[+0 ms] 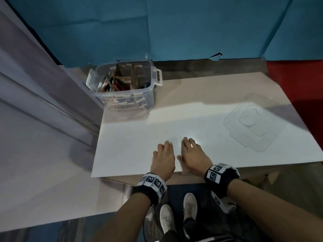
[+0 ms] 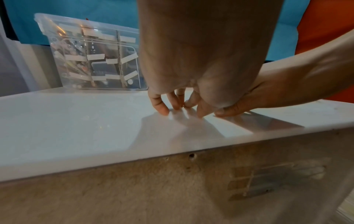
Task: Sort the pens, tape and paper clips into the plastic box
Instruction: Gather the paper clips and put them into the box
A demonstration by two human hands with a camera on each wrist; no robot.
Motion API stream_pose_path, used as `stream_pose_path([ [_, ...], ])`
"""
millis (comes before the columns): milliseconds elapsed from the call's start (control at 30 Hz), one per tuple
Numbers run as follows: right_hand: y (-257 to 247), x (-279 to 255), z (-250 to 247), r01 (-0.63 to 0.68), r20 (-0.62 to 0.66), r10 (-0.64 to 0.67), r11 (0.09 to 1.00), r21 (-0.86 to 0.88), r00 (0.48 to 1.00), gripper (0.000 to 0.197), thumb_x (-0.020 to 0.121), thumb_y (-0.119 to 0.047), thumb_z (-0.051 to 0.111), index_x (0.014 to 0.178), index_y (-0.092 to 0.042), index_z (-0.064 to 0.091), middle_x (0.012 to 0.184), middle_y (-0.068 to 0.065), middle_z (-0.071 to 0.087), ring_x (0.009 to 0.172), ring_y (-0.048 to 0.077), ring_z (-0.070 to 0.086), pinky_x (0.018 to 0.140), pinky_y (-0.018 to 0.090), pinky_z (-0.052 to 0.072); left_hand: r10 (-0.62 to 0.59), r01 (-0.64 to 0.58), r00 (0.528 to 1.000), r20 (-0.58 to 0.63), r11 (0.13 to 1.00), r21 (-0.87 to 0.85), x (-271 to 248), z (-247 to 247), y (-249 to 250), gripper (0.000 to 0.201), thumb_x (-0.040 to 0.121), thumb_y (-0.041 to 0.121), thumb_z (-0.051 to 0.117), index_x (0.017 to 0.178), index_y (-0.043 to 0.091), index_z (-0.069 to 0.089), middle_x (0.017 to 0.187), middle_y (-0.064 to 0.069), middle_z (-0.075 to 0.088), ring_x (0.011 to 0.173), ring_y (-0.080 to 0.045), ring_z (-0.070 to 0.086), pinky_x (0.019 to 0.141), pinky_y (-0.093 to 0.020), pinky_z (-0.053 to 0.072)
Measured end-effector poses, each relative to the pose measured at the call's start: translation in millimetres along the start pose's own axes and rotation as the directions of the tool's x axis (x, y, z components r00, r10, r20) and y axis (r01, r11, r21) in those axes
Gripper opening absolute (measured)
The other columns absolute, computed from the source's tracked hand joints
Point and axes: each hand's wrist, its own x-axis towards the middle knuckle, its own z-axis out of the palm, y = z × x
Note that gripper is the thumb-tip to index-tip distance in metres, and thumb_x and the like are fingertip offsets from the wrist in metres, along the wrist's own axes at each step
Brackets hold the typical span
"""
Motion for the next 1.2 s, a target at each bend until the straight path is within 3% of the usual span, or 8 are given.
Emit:
stream_pose_path([
  [167, -4, -5, -2, -0.01, -0.043, 0.01, 1.0, 0.016, 0.999, 0.063, 0.096, -0.036, 0.048, 0.138, 0.009, 0.041, 0.149, 0.022, 0.033, 0.13, 0.039, 0.038, 0.095, 0.046, 0.047, 0.009, -0.009, 1.0, 0.007, 1.0, -0.023, -2, -5, 1, 0.066, 0.086, 0.006, 0.05, 0.148, -0.003, 0.031, 0.147, -0.015, 0.035, 0.115, -0.034, 0.045, 0.08, -0.039, 0.047],
  [300, 0, 6, -6, 0.017, -0.007, -0.017, 0.999, -0.029, 1.0, 0.063, 0.1, -0.041, 0.042, 0.144, 0.003, 0.034, 0.154, 0.014, 0.025, 0.138, 0.031, 0.028, 0.1, 0.045, 0.042, 0.011, -0.01, 1.0, 0.004, 1.0, -0.029, -4, -4, 0, 0.065, 0.086, 0.006, 0.05, 0.148, -0.004, 0.032, 0.145, -0.015, 0.038, 0.114, -0.034, 0.046, 0.079, -0.039, 0.047],
  [533, 3, -2, 5, 0.094, -0.05, -0.106, 0.975, -0.204, 0.993, 0.034, 0.09, -0.013, 0.057, 0.119, 0.004, 0.061, 0.124, 0.018, 0.054, 0.11, 0.033, 0.054, 0.072, 0.04, 0.052, 0.026, -0.026, 0.999, -0.035, 0.999, -0.023, -4, 0, 0, 0.059, 0.083, 0.005, 0.056, 0.14, -0.003, 0.044, 0.137, -0.014, 0.046, 0.105, -0.032, 0.05, 0.071, -0.036, 0.046],
  [633, -3, -12, 10, 0.145, -0.101, -0.177, 0.953, -0.265, 0.979, 0.028, 0.081, 0.0, 0.063, 0.109, 0.002, 0.066, 0.118, 0.018, 0.057, 0.102, 0.032, 0.055, 0.071, 0.037, 0.052, 0.043, -0.044, 0.997, -0.068, 0.999, -0.01, -3, 1, -1, 0.056, 0.077, 0.008, 0.063, 0.131, -0.002, 0.054, 0.128, -0.013, 0.053, 0.097, -0.03, 0.054, 0.064, -0.034, 0.047],
  [767, -16, -32, 16, 0.186, -0.169, -0.23, 0.952, -0.242, 0.958, 0.022, 0.091, -0.014, 0.056, 0.104, 0.002, 0.065, 0.114, 0.018, 0.056, 0.1, 0.03, 0.053, 0.077, 0.036, 0.051, 0.114, -0.11, 0.985, -0.127, 0.993, 0.042, -12, 8, -1, 0.044, 0.067, 0.016, 0.08, 0.108, 0.001, 0.069, 0.107, -0.01, 0.059, 0.084, -0.026, 0.056, 0.056, -0.032, 0.047],
  [933, -19, -46, 26, 0.235, -0.159, -0.276, 0.943, -0.237, 0.948, 0.021, 0.082, -0.012, 0.066, 0.099, 0.001, 0.065, 0.112, 0.017, 0.055, 0.102, 0.031, 0.053, 0.079, 0.035, 0.049, 0.213, -0.223, 0.966, -0.144, 0.973, -0.064, -43, 32, -9, 0.059, 0.079, 0.016, 0.071, 0.134, 0.003, 0.054, 0.124, -0.009, 0.054, 0.101, -0.027, 0.055, 0.075, -0.035, 0.051],
  [1033, -18, -49, 24, 0.302, -0.167, -0.353, 0.915, -0.269, 0.92, 0.017, 0.068, -0.004, 0.075, 0.084, -0.001, 0.07, 0.097, 0.012, 0.06, 0.089, 0.027, 0.056, 0.067, 0.033, 0.051, 0.239, -0.256, 0.954, -0.182, 0.964, -0.073, -52, 36, -13, 0.059, 0.074, 0.011, 0.072, 0.13, 0.003, 0.057, 0.122, -0.009, 0.055, 0.098, -0.027, 0.056, 0.073, -0.035, 0.052],
  [1200, -25, -49, 29, 0.317, -0.188, -0.379, 0.902, -0.292, 0.906, 0.013, 0.065, 0.005, 0.072, 0.073, -0.002, 0.066, 0.078, 0.008, 0.055, 0.074, 0.024, 0.049, 0.055, 0.032, 0.045, 0.251, -0.28, 0.934, -0.256, 0.956, -0.083, -42, 38, -17, 0.058, 0.062, 0.001, 0.082, 0.117, 0.004, 0.065, 0.107, -0.008, 0.059, 0.09, -0.025, 0.053, 0.064, -0.032, 0.05],
])
